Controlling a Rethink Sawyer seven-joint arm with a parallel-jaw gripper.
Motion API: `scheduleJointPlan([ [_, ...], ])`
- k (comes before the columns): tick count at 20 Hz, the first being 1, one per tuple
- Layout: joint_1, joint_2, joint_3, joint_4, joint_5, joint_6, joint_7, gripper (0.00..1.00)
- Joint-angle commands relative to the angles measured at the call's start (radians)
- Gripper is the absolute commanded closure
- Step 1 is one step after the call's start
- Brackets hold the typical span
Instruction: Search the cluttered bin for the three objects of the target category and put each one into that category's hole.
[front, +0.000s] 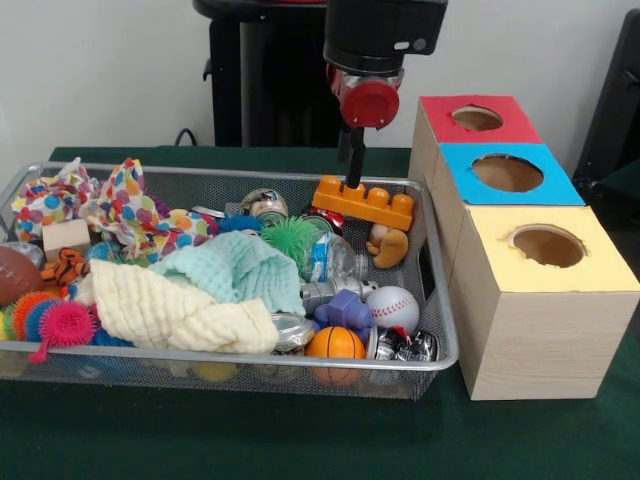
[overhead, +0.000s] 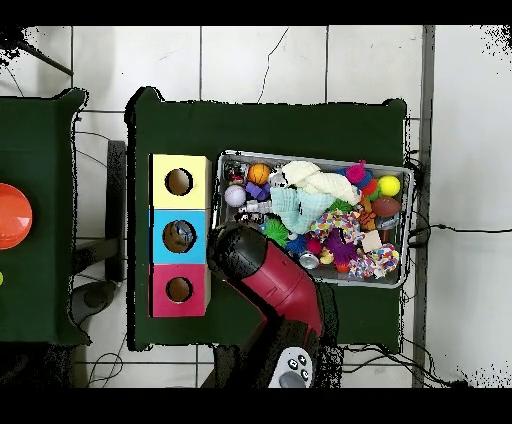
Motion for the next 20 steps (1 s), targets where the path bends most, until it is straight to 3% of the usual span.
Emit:
scheduleJointPlan([
  [1,-0.038,0.018,0.096,0.078,0.071,0.001,0.242,0.0],
  [8,-0.083,0.075,0.171,0.078,0.102,-0.118,0.208,0.0],
  [20,-0.094,0.199,0.182,-0.042,0.134,-0.148,0.229,0.0],
])
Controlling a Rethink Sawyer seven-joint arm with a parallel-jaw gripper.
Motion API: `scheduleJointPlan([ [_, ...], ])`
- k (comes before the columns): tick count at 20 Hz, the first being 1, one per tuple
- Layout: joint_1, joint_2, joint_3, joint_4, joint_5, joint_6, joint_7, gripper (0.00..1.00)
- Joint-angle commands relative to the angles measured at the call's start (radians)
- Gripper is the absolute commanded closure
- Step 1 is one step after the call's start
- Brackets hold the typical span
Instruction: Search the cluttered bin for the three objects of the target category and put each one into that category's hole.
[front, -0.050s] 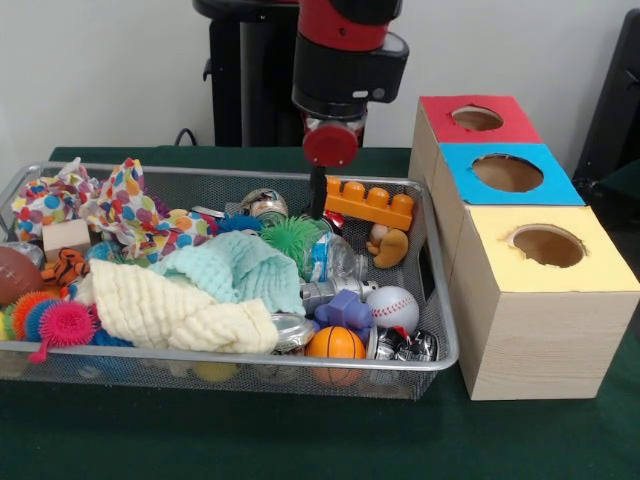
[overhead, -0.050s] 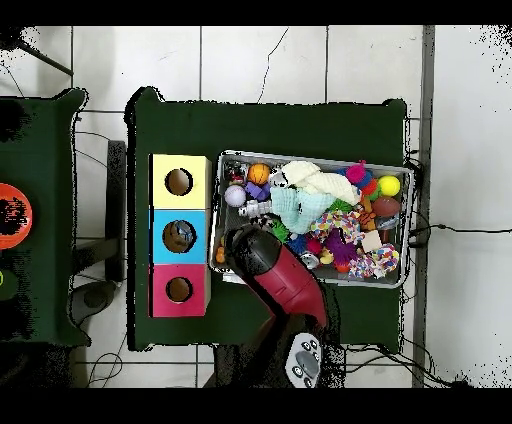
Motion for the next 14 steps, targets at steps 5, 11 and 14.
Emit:
scheduleJointPlan([
  [5,-0.028,0.146,0.109,-0.155,0.079,0.031,0.265,0.0],
  [11,-0.027,0.207,0.07,-0.262,0.078,0.105,0.298,0.0],
  [14,-0.038,0.26,0.065,-0.33,0.083,0.112,0.305,0.0],
])
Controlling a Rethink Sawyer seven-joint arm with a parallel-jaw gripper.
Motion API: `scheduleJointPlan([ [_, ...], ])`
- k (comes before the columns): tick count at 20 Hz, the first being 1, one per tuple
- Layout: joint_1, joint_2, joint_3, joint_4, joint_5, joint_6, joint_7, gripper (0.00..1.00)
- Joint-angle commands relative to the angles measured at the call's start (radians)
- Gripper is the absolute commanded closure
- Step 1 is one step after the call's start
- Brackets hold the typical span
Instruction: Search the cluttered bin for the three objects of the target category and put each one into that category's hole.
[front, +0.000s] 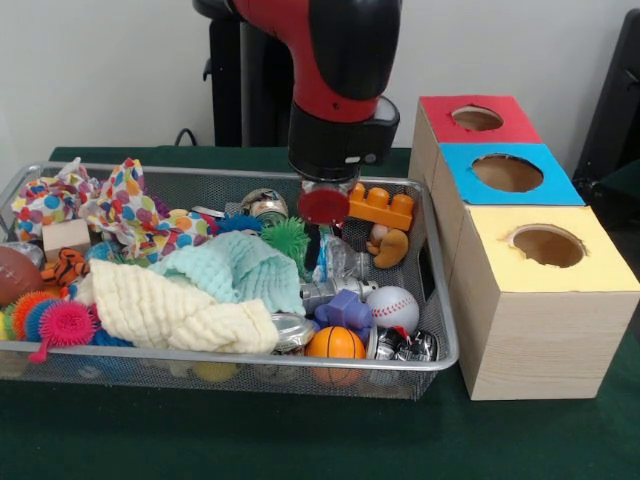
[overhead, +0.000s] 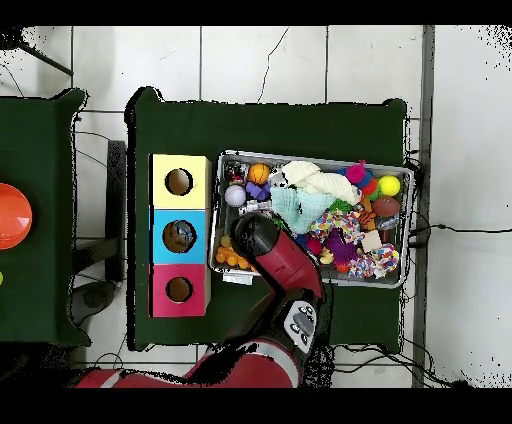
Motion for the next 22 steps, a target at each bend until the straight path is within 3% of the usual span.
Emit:
scheduleJointPlan([
  [1,-0.032,0.13,0.053,-0.228,0.062,0.118,0.308,0.0],
  [11,-0.077,0.191,-0.024,-0.437,0.018,0.349,0.372,0.0],
  [17,-0.101,0.273,-0.085,-0.563,-0.006,0.376,0.339,0.0],
  [22,-0.148,0.326,-0.11,-0.681,-0.008,0.456,0.351,0.0],
])
